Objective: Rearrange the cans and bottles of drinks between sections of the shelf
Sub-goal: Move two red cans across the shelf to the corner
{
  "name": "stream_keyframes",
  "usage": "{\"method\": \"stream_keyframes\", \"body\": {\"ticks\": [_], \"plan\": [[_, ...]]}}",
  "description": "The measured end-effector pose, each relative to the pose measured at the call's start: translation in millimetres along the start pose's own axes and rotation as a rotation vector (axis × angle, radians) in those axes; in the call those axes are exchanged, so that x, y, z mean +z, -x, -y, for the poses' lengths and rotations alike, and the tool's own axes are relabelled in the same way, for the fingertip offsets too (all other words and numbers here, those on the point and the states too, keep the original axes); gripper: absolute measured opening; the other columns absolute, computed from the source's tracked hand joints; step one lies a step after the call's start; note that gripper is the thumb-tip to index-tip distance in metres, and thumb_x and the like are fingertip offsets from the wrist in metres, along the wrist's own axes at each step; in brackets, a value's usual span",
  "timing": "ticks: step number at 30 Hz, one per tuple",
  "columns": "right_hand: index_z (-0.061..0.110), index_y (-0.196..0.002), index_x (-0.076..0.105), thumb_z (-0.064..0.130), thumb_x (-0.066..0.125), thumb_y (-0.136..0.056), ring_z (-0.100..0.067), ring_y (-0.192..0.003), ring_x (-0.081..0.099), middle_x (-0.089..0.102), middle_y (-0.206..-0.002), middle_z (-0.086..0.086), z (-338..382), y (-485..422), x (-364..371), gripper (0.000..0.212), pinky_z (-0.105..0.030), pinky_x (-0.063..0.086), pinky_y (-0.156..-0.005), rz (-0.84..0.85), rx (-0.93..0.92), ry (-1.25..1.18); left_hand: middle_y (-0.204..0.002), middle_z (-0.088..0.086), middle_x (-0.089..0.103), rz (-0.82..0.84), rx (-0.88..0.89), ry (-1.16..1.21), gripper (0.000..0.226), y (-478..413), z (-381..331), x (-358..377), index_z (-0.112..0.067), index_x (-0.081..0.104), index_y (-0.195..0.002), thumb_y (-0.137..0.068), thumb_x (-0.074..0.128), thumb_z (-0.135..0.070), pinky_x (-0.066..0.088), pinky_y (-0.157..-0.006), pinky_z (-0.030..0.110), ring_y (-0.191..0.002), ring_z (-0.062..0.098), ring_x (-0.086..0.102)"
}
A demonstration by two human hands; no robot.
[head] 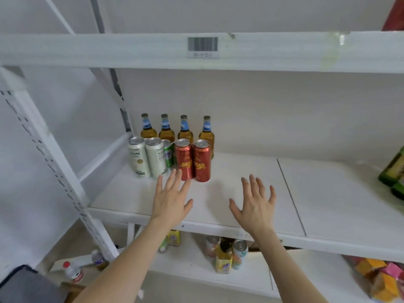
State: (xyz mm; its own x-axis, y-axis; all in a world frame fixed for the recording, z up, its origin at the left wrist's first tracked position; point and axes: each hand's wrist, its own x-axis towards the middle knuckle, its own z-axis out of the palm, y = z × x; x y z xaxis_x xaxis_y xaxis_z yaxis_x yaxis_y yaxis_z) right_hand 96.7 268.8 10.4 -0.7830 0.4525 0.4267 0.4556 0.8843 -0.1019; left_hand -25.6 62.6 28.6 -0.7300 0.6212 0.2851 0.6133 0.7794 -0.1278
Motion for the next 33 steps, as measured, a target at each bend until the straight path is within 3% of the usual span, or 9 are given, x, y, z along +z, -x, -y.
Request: {"method": "stream_keyframes", "body": {"ticks": [5,10,18,24,27,33], "plan": [[0.012,-0.137,0.051,0.058,0.043,-0.084,-0.033,-0.136,0.046,0.052,-0.145,-0.015,57.0,-12.8,6.4,0.071,-0.061,0.029,-0.109,-0.032,0.069,0.007,-0.165,0.012,0.013,-0.023,0.067,-0.005,0.067,-12.3,54.8,2.8,-0.024,0.024,-0.156,-0.098,0.038,-0.055,0.004,-0.121,0.054,-0.154,0.028,0.006],[0.013,-0.141,0.045,0.059,0.043,-0.086,-0.032,-0.140,0.040,0.046,-0.149,-0.014,81.7,-27.0,8.8,0.072,-0.059,0.023,-0.112,-0.044,0.106,0.035,-0.163,0.015,0.023,-0.070,0.110,0.024,0.068,-26.4,86.0,11.2,-0.020,0.032,-0.153,-0.095,0.046,-0.053,0.011,-0.120,0.055,-0.152,0.030,0.014],[0.012,-0.141,0.046,0.063,0.035,-0.085,-0.033,-0.138,0.042,0.049,-0.147,-0.014,92.3,-66.8,28.3,0.077,-0.059,0.026,-0.112,-0.067,0.114,-0.015,-0.163,0.016,0.022,-0.046,0.092,0.139,0.077,-62.2,93.8,38.6,-0.014,0.023,-0.155,-0.094,0.050,-0.052,0.020,-0.122,0.048,-0.151,0.030,0.018],[0.017,-0.152,0.030,0.071,0.035,-0.085,-0.026,-0.146,0.031,0.037,-0.157,-0.007,84.8,-105.1,62.0,0.086,-0.053,0.018,-0.118,0.018,0.100,-0.095,-0.161,0.014,0.027,-0.027,0.031,0.318,0.084,-89.6,82.3,76.6,-0.009,0.019,-0.155,-0.092,0.056,-0.051,0.035,-0.115,0.042,-0.148,0.029,0.028],[0.019,-0.152,0.027,0.074,0.026,-0.077,-0.024,-0.143,0.034,0.039,-0.155,-0.003,83.2,-124.1,74.9,0.094,-0.051,0.021,-0.117,0.034,0.092,-0.157,-0.153,0.015,0.041,-0.058,0.009,0.408,0.088,-103.0,76.8,96.9,-0.005,0.025,-0.153,-0.088,0.063,-0.051,0.043,-0.108,0.040,-0.140,0.029,0.042],[0.020,-0.146,0.030,0.069,0.050,-0.081,-0.024,-0.121,0.056,0.060,-0.134,0.002,87.6,-150.3,99.9,0.084,-0.048,0.035,-0.108,0.010,0.064,-0.404,-0.151,0.007,0.046,-0.023,-0.092,0.800,0.093,-129.6,70.1,119.0,-0.014,0.022,-0.153,-0.083,0.074,-0.044,0.041,-0.106,0.036,-0.135,0.025,0.048]]}}
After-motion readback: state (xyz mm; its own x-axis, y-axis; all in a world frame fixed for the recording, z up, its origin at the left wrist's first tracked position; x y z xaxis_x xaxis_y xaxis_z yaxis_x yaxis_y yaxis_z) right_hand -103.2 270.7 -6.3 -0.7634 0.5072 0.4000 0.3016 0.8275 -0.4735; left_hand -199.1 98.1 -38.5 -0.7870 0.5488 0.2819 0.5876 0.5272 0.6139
